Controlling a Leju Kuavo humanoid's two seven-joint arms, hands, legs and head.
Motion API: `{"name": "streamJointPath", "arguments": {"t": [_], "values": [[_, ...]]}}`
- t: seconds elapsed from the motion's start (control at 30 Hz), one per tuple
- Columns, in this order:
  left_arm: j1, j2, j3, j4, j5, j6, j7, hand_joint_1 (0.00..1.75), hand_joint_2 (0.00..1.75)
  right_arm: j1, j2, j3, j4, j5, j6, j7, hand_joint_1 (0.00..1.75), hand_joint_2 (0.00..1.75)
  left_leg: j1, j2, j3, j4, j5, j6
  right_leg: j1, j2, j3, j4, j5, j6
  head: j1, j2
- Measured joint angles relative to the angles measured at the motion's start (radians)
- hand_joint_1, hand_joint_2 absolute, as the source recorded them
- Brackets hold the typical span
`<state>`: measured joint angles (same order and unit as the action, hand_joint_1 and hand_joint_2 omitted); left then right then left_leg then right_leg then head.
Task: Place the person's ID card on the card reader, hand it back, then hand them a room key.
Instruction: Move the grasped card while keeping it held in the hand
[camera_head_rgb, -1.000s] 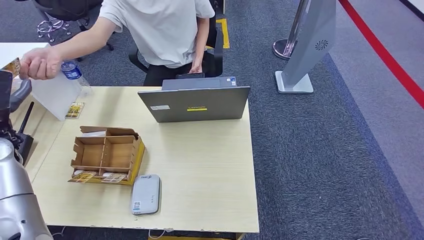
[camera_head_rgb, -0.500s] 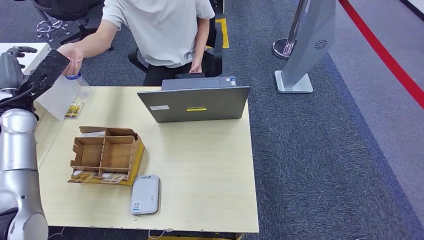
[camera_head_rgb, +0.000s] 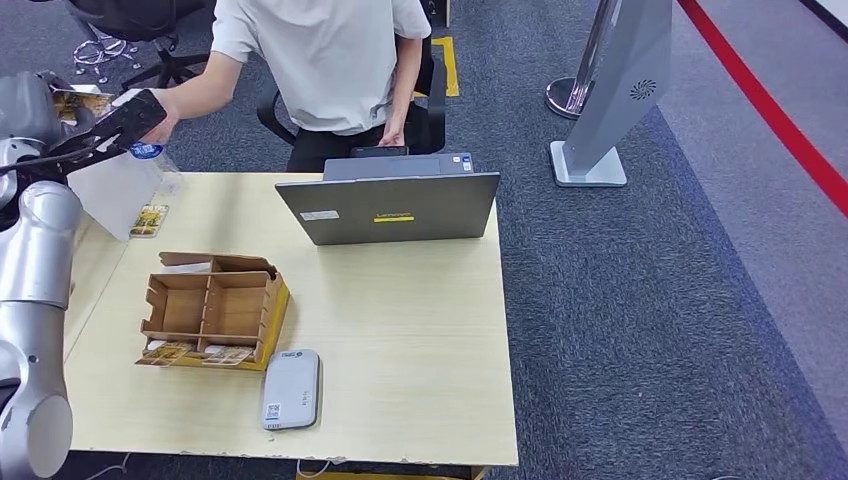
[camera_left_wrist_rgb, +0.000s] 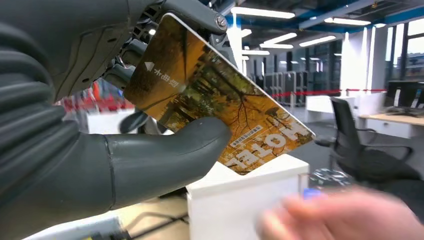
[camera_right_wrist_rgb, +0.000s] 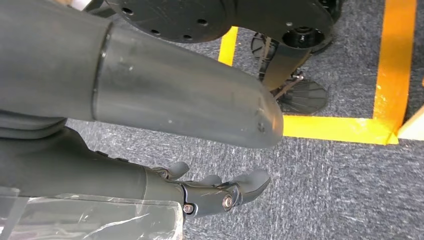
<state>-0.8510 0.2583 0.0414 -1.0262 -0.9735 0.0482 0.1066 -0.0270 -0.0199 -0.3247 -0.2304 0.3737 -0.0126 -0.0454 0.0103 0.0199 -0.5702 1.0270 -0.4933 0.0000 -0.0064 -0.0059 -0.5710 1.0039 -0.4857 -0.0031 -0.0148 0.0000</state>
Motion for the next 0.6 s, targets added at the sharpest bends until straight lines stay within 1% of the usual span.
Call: {"name": "streamJointPath", "arguments": {"t": [0.07,0.17,0.23,0.3,0.6], "values": [[-0.030,0.011,-0.034,0.030,-0.055,-0.006,0.026,1.75,1.75,0.001,0.002,-0.005,0.002,0.014,0.004,0.001,0.00,0.00,0.000,0.000,0.000,0.000,0.000,0.000,0.000,0.000,0.000,0.000,0.000,0.000,0.000,0.000],[-0.108,0.039,-0.135,0.107,-0.205,-0.035,0.092,1.75,1.75,0.004,0.006,-0.015,0.004,0.057,0.015,0.007,0.00,0.00,0.000,-0.001,0.000,0.000,0.000,0.000,0.000,-0.001,0.000,0.000,0.000,0.000,0.000,0.000],[-0.122,0.044,-0.201,0.119,-0.265,-0.041,0.107,1.75,1.75,0.008,0.011,-0.027,0.004,0.085,0.021,0.010,0.00,0.00,0.000,-0.001,-0.001,0.000,0.000,0.000,0.000,-0.001,0.001,0.000,0.000,0.000,0.000,0.000],[-0.095,0.044,-0.240,0.076,-0.280,-0.027,0.102,1.75,1.75,0.014,0.015,-0.039,0.004,0.099,0.023,0.010,0.00,0.00,0.000,-0.001,-0.001,0.001,0.000,0.000,0.000,-0.001,0.001,0.000,0.000,0.000,0.000,0.000],[0.075,0.051,-0.313,-0.193,-0.272,0.019,0.062,1.75,1.75,0.024,0.029,-0.066,0.003,0.100,0.018,0.004,0.00,0.00,0.000,-0.002,-0.001,0.001,0.000,0.000,0.000,-0.002,0.001,0.000,0.000,0.000,0.000,0.000]]}}
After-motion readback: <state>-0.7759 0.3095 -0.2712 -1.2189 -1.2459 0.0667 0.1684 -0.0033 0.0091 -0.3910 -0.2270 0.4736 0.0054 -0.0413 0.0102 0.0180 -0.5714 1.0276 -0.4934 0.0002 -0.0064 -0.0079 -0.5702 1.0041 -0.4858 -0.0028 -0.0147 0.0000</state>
